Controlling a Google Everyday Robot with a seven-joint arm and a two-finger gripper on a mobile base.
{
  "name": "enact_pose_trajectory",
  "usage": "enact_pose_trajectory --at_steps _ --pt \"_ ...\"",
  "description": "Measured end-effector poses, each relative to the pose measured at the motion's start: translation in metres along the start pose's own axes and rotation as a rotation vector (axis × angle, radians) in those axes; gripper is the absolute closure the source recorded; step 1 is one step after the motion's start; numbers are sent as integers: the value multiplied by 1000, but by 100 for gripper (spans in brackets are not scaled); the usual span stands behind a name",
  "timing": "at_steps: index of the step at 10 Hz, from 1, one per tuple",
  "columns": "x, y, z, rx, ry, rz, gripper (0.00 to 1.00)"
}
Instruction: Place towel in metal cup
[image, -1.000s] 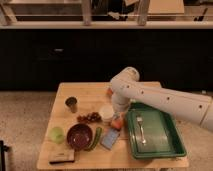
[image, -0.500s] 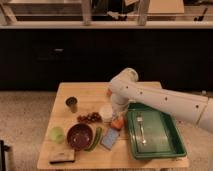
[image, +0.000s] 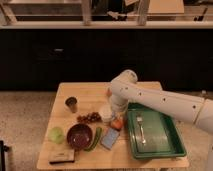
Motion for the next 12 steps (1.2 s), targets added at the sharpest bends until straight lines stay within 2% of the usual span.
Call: enact_pose_trajectory --at_steps 1,2,4,6,7,12 --pt "-6 -7 0 3 -4 -13 57" --pt "-9 -10 0 5 -6 -19 57" --pt "-7 -7 -12 33 5 -16 71" --pt "-9 -6 -31 73 7 -32 94" --pt "-12 -8 -35 80 7 -41 98" --pt "-27 -16 -47 98 -1 -108 100"
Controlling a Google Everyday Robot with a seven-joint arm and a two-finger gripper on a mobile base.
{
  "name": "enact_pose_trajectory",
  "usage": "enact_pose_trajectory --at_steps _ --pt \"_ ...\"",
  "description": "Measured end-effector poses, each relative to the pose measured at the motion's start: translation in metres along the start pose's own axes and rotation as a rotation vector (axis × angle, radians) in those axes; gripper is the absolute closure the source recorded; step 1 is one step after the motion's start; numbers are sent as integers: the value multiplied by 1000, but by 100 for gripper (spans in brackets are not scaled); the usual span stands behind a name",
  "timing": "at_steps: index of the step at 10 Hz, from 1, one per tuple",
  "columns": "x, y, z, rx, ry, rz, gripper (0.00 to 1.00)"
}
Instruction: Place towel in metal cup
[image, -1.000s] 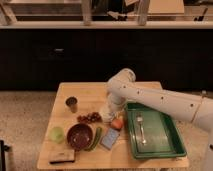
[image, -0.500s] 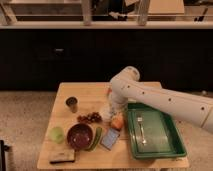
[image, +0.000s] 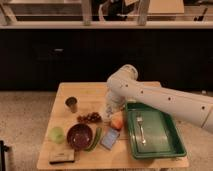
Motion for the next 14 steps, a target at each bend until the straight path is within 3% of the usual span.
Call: enact_pose_trajectory --at_steps 9,14 --pt "-19 -37 3 -36 -3 -90 100" --pt "-14 -81 8 -101 71 -72 100"
